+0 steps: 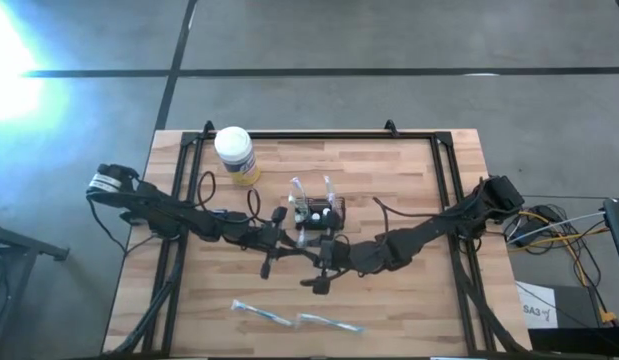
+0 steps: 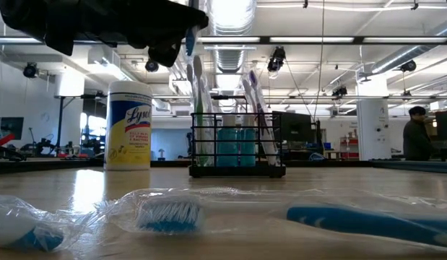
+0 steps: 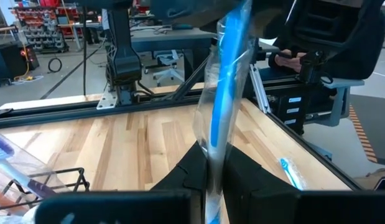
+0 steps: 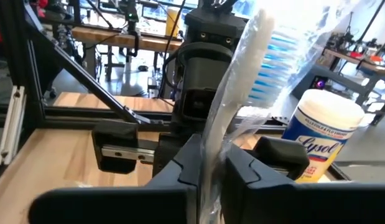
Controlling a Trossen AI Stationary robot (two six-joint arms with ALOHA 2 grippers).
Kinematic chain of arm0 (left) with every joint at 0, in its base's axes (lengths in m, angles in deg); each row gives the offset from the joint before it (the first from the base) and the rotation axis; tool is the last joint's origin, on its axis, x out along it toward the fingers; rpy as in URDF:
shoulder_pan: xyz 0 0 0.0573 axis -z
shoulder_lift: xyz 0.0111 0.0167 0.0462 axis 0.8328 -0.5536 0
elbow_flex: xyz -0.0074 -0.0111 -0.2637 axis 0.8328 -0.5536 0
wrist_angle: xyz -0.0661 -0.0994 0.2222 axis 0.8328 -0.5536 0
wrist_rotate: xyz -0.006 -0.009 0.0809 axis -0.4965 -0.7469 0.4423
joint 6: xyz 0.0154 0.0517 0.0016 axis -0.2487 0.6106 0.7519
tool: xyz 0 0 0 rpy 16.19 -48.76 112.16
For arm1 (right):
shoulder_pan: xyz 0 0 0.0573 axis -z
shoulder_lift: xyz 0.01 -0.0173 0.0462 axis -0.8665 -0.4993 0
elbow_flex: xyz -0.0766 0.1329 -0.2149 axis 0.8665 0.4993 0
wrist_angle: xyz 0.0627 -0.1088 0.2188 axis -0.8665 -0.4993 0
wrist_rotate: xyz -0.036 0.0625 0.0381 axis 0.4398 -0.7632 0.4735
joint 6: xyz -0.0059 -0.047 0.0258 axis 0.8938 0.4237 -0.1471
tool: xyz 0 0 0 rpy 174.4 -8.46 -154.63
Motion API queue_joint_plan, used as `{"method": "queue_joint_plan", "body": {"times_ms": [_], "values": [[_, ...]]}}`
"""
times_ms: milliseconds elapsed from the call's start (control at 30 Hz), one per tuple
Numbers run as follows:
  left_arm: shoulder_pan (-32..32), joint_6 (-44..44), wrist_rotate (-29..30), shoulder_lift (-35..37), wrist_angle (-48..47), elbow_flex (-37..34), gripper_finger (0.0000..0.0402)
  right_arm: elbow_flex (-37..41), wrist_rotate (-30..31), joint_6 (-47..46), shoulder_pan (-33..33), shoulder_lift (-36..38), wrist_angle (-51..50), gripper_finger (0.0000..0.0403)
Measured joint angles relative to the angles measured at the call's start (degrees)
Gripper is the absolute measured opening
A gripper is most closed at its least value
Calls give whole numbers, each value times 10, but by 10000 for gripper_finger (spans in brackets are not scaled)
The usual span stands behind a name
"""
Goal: Pick & Place toothbrushing station
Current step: Put the top blue toothbrush into the wire organizer
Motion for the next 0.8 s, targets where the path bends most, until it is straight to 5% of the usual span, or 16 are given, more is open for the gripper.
{"method": "queue_joint_plan", "body": {"times_ms": [467, 667, 800], "values": [[-1, -9, -2, 62, -72, -2, 221, 13, 26, 3, -14, 74, -113, 15], [2, -10, -10, 161, -221, -10, 231, 107, 108, 3, -29, 175, -123, 15], [14, -14, -12, 242, -199, -61, 192, 223, 148, -26, -29, 260, -67, 15]]}}
